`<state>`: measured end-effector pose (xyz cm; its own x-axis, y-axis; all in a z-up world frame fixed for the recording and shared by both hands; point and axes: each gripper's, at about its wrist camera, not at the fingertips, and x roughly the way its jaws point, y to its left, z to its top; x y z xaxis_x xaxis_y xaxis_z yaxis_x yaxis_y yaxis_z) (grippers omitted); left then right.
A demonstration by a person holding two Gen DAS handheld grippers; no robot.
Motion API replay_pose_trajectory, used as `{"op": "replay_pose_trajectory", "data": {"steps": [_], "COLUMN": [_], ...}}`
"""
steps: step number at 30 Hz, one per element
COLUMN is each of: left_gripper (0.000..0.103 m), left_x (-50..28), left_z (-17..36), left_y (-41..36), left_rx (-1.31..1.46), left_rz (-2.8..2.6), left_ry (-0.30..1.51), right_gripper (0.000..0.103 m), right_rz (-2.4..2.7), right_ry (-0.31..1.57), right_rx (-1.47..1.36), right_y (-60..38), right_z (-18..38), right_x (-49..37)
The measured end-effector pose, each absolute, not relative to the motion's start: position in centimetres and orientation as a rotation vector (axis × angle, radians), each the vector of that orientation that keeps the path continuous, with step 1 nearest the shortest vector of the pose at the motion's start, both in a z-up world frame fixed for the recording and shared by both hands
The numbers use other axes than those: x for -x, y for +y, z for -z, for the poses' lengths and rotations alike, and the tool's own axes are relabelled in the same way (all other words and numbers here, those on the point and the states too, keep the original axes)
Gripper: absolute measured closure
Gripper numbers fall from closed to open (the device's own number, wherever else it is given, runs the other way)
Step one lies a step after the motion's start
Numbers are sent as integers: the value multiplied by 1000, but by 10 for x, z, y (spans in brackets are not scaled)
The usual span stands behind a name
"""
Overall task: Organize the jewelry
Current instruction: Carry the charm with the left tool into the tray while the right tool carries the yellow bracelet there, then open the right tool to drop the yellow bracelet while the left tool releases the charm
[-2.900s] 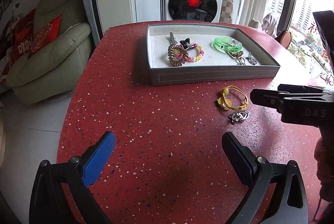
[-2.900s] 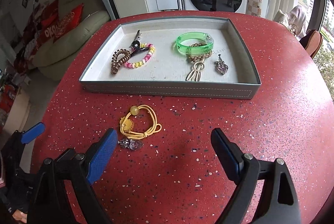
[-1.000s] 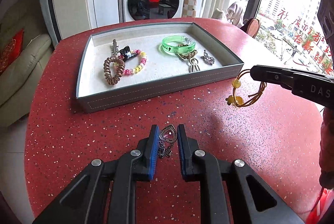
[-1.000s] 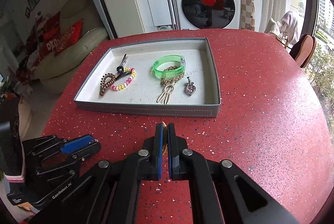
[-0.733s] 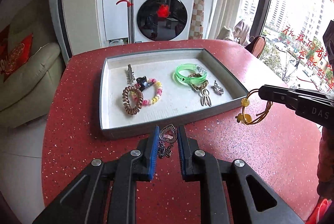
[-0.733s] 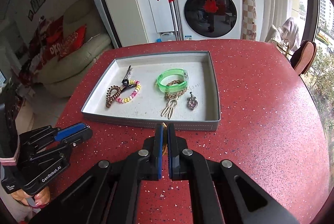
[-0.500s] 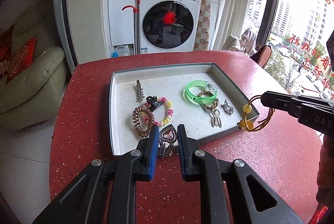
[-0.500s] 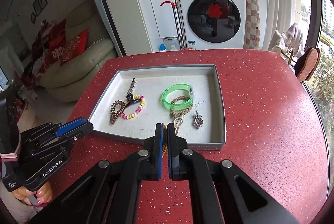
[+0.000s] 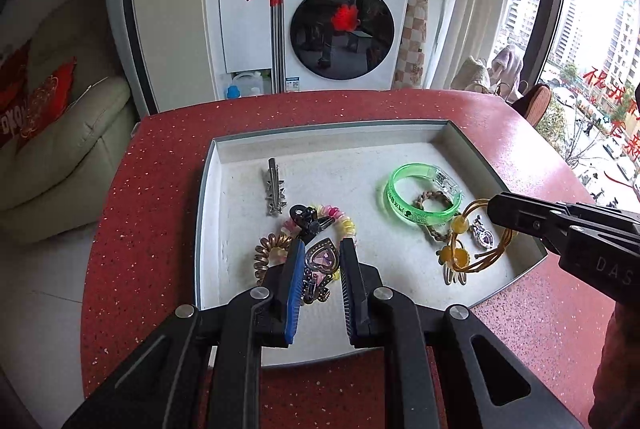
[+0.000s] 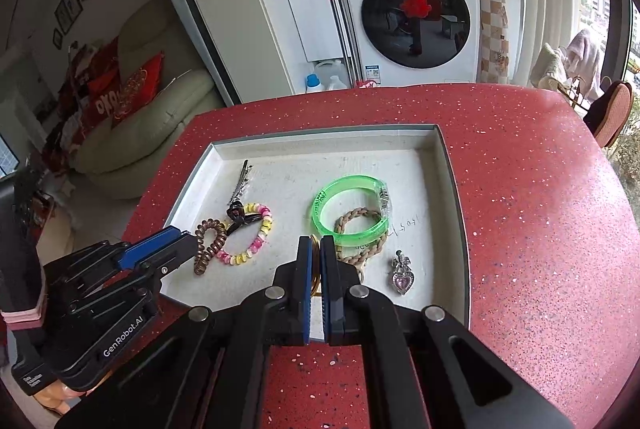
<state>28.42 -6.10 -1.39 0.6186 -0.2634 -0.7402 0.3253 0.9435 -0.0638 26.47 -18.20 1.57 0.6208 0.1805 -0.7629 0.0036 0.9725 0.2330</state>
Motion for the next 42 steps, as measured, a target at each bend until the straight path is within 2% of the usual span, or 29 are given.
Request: {"op": "replay_pose_trajectory", "data": {"steps": [18,36,39,41,42], "left_gripper": [67,67,67,67,67], "left_x": [-301,-296,-293,-291,-290], "left_z": [48,54,51,49,48], "left_y": [-80,-85,-85,-85,-85], "left_rx": [-152,-208,-213,-219,-220], "left_rz": [291,245,239,233,229], "left_ry": [871,858,851,845,840], "right_gripper": [99,98,95,89,78], "right_rz": [-25,-30,-34,-35,-34], "right_ry": [956,1012,1011,1005,1001], "right_rx": [-233,-227,-236,-239,-240], "right_y": [-209,-209,-208,-206,-206], "right_z": [22,40,38,35,34], "right_x": [-274,-270,-268,-266,-265]}}
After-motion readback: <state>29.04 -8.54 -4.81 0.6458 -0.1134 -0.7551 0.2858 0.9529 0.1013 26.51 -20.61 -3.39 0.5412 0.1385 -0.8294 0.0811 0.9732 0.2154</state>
